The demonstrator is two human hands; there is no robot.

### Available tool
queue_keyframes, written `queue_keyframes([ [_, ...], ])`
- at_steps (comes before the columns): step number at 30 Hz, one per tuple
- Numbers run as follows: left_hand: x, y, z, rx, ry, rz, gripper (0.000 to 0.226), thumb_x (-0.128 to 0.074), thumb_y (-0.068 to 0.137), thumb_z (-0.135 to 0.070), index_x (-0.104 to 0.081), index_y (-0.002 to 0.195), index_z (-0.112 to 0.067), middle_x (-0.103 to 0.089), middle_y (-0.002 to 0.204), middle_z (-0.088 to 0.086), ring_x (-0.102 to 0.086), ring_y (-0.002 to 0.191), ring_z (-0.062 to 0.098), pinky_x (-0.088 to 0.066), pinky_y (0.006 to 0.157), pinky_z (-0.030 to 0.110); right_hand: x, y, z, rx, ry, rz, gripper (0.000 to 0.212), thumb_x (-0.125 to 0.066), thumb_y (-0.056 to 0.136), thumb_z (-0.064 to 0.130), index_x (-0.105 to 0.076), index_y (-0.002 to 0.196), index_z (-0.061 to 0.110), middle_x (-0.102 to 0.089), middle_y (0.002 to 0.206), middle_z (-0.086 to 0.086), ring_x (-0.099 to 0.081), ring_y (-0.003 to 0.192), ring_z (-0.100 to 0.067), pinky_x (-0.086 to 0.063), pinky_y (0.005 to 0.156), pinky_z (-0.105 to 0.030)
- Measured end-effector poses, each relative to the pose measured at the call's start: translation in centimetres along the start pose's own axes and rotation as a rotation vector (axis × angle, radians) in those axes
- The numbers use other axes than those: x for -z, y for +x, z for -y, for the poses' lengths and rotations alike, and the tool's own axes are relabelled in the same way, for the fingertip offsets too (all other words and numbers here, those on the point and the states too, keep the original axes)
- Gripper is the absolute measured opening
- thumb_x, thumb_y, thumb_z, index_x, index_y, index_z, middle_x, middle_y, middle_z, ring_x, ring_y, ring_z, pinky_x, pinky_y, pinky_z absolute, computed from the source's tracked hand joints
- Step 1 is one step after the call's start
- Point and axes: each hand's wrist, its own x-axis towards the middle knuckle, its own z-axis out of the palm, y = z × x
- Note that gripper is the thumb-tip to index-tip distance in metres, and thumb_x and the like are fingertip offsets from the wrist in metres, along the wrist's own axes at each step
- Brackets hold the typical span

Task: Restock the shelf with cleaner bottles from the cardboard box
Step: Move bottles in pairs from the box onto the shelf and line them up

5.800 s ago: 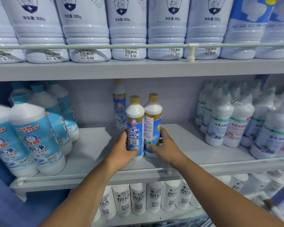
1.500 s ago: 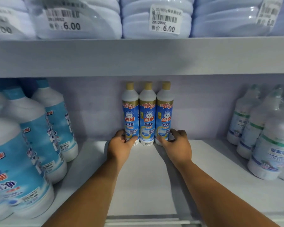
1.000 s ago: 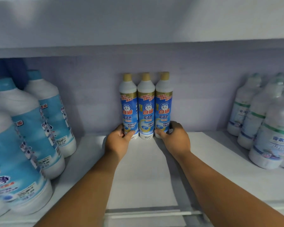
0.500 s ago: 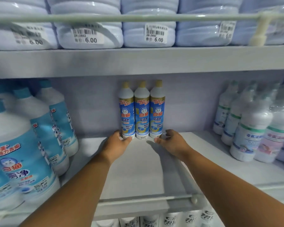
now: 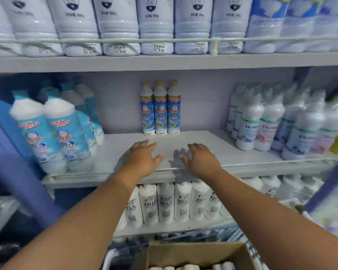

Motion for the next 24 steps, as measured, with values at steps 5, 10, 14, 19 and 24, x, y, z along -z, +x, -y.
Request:
queue_keyframes([
  [5,-3.0,-6.9,-3.4,-0.021,0.083,-0.037,0.065,-0.045,0.096,-0.06,-0.035,0.154,-0.03,-0.025,0.164,0.001,-0.017,0.151,0.024,-0.013,0.123,0.039,-0.9,-7.2,-1.7,0.105,-0.04,0.023,0.067,-0.039,0.104,0.048,-0.023,0.158,0.012,-0.02,0.166,-0.011,-0.013,0.153,-0.027,-0.013,0.124,-0.035],
  [10,-6.1,-13.3,-5.4,-0.002,0.077,0.019,0.064,-0.043,0.099,-0.057,-0.034,0.154,-0.026,-0.024,0.164,0.002,-0.014,0.152,0.025,-0.012,0.124,0.042,-3.9,-13.8,-5.1,0.101,-0.036,0.1,0.069,-0.037,0.103,0.051,-0.02,0.159,0.014,-0.008,0.168,-0.009,-0.005,0.155,-0.027,-0.02,0.123,-0.042],
  [14,-9.2,-17.2,-6.3,0.026,0.066,0.075,0.065,-0.041,0.099,-0.058,-0.03,0.155,-0.027,-0.022,0.165,0.002,-0.012,0.153,0.026,-0.013,0.124,0.044,-7.0,-18.6,-7.5,0.091,-0.024,0.154,0.068,-0.037,0.103,0.051,-0.02,0.159,0.015,-0.01,0.168,-0.008,-0.005,0.155,-0.028,-0.02,0.124,-0.043],
  [19,-14.2,-20.7,-6.7,0.036,0.044,0.147,0.066,-0.04,0.099,-0.059,-0.028,0.156,-0.028,-0.021,0.165,0.001,-0.012,0.152,0.024,-0.014,0.121,0.041,-10.4,-22.8,-9.8,0.035,-0.083,0.277,0.07,-0.038,0.103,0.052,-0.015,0.16,0.018,-0.006,0.168,-0.006,-0.002,0.155,-0.026,-0.015,0.124,-0.042],
  [24,-19.6,-23.3,-6.1,0.055,-0.01,0.292,0.074,-0.031,0.096,-0.068,-0.014,0.158,-0.032,-0.012,0.167,-0.001,-0.008,0.153,0.023,-0.011,0.124,0.048,-13.8,-26.2,-12.0,-0.088,-0.101,0.343,0.068,-0.039,0.101,0.052,-0.021,0.158,0.02,-0.01,0.168,-0.005,-0.007,0.155,-0.023,-0.016,0.123,-0.039],
])
